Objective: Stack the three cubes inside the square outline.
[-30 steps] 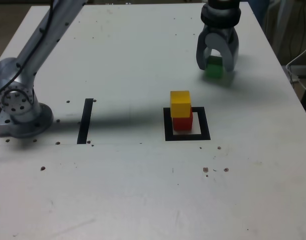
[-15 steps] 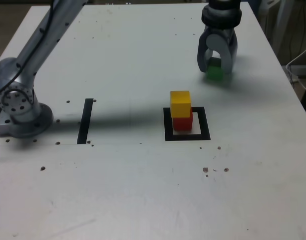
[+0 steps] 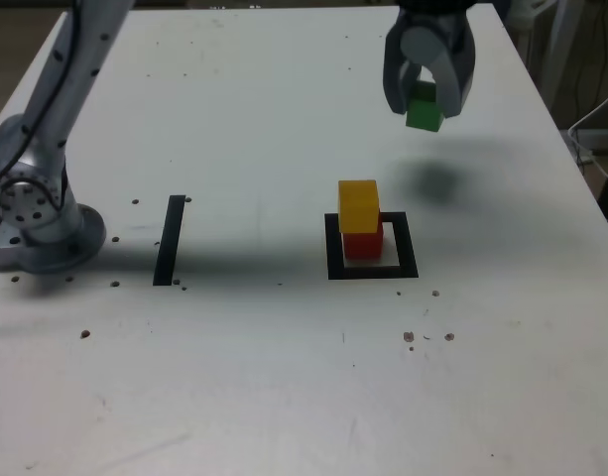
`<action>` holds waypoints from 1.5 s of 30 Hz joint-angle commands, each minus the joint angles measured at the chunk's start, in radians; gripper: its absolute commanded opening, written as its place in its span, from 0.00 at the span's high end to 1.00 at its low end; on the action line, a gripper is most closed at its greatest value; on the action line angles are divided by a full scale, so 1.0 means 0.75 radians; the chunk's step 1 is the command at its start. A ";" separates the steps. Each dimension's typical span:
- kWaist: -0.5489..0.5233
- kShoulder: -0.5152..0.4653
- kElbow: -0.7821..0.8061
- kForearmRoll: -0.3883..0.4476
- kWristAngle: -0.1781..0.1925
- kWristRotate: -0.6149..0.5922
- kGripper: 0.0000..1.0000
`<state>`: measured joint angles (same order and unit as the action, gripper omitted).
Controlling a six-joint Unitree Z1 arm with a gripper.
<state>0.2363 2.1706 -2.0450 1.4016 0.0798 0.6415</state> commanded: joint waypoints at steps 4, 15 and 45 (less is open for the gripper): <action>-0.085 -0.151 0.065 0.079 -0.009 -0.086 0.82; -0.182 -0.385 0.399 0.067 -0.059 -0.293 0.81; -0.360 -0.400 0.644 -0.192 -0.103 -0.749 0.81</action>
<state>-0.0328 1.8681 -1.5647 1.2604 0.0032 0.0813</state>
